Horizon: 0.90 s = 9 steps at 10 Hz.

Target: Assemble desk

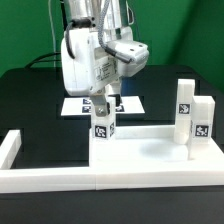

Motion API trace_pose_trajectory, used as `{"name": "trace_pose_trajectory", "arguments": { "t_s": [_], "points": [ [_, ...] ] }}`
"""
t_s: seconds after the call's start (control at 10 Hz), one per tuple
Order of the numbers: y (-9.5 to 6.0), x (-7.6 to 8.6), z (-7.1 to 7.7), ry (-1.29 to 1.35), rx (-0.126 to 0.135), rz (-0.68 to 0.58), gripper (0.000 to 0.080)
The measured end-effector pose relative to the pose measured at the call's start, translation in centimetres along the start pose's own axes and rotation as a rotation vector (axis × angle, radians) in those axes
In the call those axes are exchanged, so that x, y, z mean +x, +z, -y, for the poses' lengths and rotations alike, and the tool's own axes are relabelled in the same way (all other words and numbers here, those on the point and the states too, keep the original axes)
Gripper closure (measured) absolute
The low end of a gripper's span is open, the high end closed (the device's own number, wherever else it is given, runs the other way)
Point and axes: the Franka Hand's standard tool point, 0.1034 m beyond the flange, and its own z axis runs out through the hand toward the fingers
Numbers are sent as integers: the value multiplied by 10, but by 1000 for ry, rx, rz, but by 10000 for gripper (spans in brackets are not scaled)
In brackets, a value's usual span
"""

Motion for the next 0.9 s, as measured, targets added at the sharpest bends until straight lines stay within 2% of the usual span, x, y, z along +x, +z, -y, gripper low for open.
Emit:
{"name": "trace_pose_trajectory", "arguments": {
  "t_s": [0.1,0.3,0.7,0.9],
  "points": [
    [0,3,-1,-243,-11,-21,180],
    [0,4,-3,-608,-21,-34,159],
    [2,8,-4,-851,-23,-41,150],
    [1,9,1,-1170,-41,-42,150]
  ]
}}
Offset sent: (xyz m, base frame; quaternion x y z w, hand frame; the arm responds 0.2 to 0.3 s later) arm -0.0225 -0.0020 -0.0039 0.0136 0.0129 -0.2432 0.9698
